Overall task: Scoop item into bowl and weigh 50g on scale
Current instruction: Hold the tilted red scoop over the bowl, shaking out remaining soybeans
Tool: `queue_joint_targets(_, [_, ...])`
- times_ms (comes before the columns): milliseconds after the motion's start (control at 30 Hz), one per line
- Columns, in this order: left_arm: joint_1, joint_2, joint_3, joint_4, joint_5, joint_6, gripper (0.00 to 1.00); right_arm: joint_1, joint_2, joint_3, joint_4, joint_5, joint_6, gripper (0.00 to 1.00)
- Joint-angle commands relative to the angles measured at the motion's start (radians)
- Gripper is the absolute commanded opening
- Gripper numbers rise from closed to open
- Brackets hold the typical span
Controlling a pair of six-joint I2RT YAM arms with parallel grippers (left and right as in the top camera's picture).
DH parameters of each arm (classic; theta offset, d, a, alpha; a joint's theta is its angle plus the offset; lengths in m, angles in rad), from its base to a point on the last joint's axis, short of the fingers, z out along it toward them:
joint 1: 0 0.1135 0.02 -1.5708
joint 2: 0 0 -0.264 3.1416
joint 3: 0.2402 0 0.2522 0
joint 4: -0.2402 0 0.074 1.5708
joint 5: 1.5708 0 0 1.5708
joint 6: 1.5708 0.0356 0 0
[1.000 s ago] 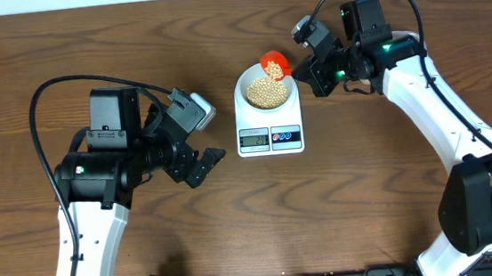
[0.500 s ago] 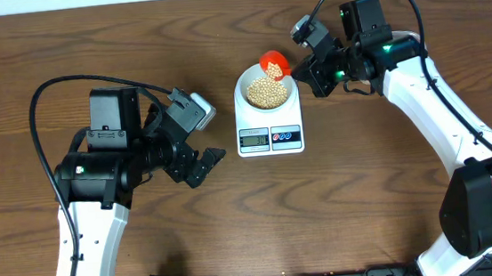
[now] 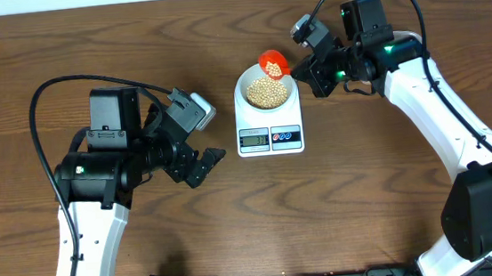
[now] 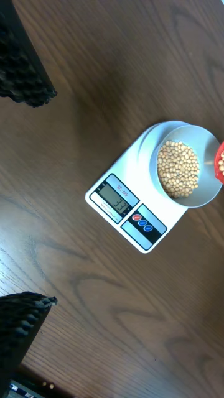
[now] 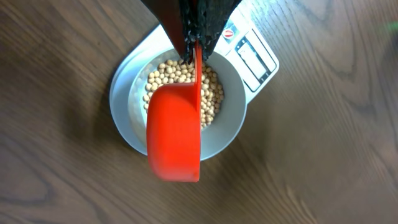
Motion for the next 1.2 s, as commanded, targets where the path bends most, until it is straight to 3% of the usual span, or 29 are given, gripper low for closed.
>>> queue_joint_targets(0, [0.005,0.001,0.031,-0.006,0.017,-0.004,0.98,0.007,-0.040,0.002,0.002,-0.009,-0.019,0.01])
queue_joint_targets(600, [0.005,0.001,0.031,-0.006,0.017,-0.004,0.98,0.016,-0.047,-0.001,0.003,0.080,-0.019,0.01])
queue_joint_targets(833, [0.005,0.001,0.031,-0.006,0.017,-0.004,0.98,0.023,-0.053,-0.001,-0.004,0.031,-0.019,0.01])
queue_joint_targets(1000, [0.005,0.001,0.031,-0.006,0.017,-0.004,0.98,0.024,-0.052,-0.001,-0.022,0.185,-0.061,0.01])
queue_joint_targets(1167, [0.005,0.001,0.031,-0.006,0.017,-0.004,0.98,0.038,-0.056,-0.001,-0.023,0.069,-0.059,0.01])
